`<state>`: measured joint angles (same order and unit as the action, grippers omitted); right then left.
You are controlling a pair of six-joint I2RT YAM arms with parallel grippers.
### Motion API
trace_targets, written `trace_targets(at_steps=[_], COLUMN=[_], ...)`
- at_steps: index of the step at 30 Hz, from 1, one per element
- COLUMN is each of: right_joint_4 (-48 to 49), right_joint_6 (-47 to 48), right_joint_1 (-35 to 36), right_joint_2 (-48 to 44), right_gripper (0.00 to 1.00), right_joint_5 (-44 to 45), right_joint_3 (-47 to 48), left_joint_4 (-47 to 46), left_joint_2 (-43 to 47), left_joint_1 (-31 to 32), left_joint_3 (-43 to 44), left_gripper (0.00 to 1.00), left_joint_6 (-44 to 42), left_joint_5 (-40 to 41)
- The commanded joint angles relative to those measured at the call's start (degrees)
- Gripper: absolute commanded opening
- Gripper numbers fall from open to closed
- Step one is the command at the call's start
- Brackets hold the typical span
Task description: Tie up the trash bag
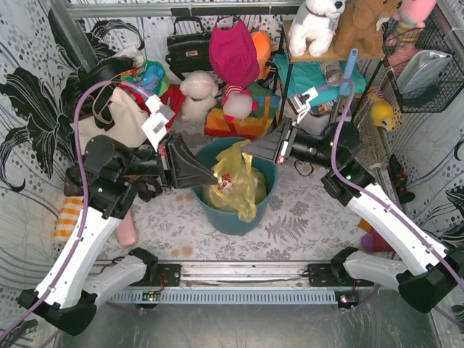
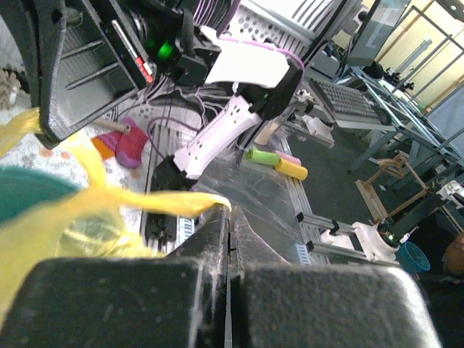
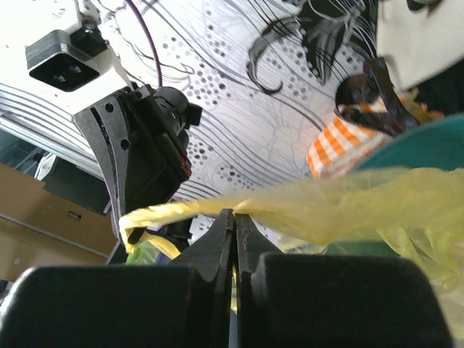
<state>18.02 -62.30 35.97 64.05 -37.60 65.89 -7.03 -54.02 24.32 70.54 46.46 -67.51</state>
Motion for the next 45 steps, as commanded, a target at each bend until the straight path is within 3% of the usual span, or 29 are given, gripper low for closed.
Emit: trace_targets(at_steps=[1, 4, 13, 19, 26, 35, 41, 45], right_joint_4=[0.18, -2.50, -11.44, -11.85, -5.71, 1.37, 6.04, 3.28], right_joint_6=[0.42, 1.28, 3.94, 3.36, 0.02, 2.45, 1.93, 4.10], right_joint_1=[-0.25, -0.24, -0.28, -0.19, 3.78, 18.58, 20.69, 20.72], right_joint_2=[-5.86, -9.45, -18.02, -21.67, -19.51, -4.47, 3.18, 5.61], right_gripper=[0.00, 0.00, 0.00, 0.00, 0.00, 0.00, 0.00, 0.00], right_joint_5=[1.12, 2.11, 5.13, 0.98, 1.52, 7.06, 5.44, 5.58], right_joint_3=[-6.92, -11.30, -17.04, -18.44, -20.92, -11.76, -1.32, 7.36], left_joint_4=[-9.50, -12.39, 2.95, 12.17, 28.15, 33.61, 33.86, 33.39], left_joint_2=[3.37, 6.46, 11.14, 12.35, 8.50, 6.97, 6.61, 6.50], left_joint_1=[-0.24, -0.19, 0.19, 0.16, 0.19, 0.16, 0.20, 0.20], left_joint_3=[-8.82, -15.13, -19.34, -18.08, -11.19, -10.71, -11.10, -11.19], left_gripper=[0.00, 0.00, 0.00, 0.00, 0.00, 0.00, 0.00, 0.00], left_joint_6=[5.35, 8.73, 0.09, -6.28, -17.28, -22.40, -23.10, -22.85], left_joint_5=[-0.74, -1.58, -5.02, -7.08, 6.26, 15.40, 17.19, 17.00])
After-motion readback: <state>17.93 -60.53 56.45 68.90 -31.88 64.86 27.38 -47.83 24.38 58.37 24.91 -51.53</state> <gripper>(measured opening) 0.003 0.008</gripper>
